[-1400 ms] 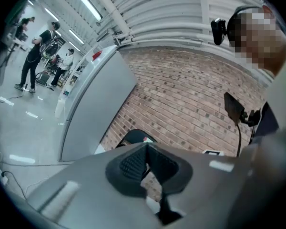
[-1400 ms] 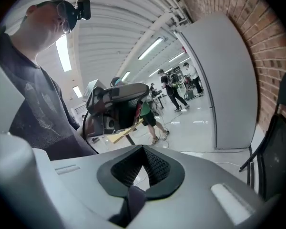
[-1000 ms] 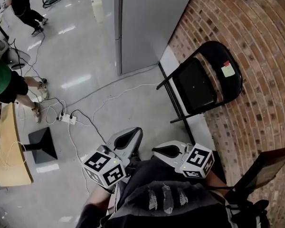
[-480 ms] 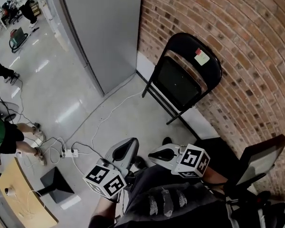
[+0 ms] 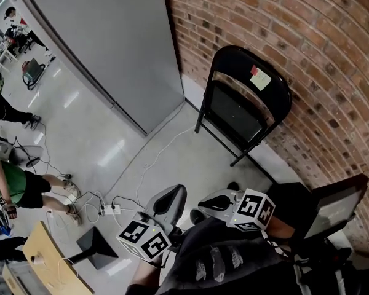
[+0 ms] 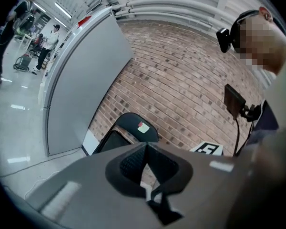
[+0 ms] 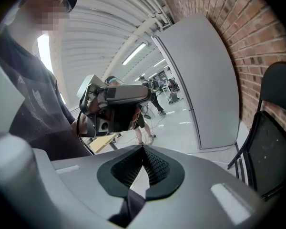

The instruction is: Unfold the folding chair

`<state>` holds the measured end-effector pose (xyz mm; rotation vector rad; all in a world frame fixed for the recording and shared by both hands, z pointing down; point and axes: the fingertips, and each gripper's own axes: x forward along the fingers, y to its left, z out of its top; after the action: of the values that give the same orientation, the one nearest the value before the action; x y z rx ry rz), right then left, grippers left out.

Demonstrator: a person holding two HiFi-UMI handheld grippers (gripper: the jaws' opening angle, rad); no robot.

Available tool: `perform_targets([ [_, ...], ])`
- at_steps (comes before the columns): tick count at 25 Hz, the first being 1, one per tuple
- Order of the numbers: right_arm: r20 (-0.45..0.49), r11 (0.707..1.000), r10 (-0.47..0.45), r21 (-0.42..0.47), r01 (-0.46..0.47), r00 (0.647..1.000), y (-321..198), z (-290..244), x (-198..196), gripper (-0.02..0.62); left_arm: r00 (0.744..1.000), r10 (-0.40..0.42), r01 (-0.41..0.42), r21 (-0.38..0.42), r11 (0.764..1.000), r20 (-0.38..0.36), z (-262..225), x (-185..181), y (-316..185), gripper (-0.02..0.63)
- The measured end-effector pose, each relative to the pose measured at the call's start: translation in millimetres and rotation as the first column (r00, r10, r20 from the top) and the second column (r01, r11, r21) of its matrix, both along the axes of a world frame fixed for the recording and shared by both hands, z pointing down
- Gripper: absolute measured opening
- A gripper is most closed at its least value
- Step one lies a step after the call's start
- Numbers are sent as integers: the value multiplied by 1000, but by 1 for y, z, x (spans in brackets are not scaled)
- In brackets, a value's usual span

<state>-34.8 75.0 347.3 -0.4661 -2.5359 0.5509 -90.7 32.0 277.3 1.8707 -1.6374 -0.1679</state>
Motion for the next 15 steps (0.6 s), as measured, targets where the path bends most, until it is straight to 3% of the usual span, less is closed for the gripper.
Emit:
perform_targets([
  [7, 6, 998, 31, -51, -30, 1000, -58, 19, 21, 3, 997, 67, -65, -57, 996, 29, 6, 30, -70, 2],
  [15, -9, 979, 190, -78, -190, 982, -130, 42, 52, 2, 977, 207, -200, -109, 974, 47, 29, 68, -138, 2],
])
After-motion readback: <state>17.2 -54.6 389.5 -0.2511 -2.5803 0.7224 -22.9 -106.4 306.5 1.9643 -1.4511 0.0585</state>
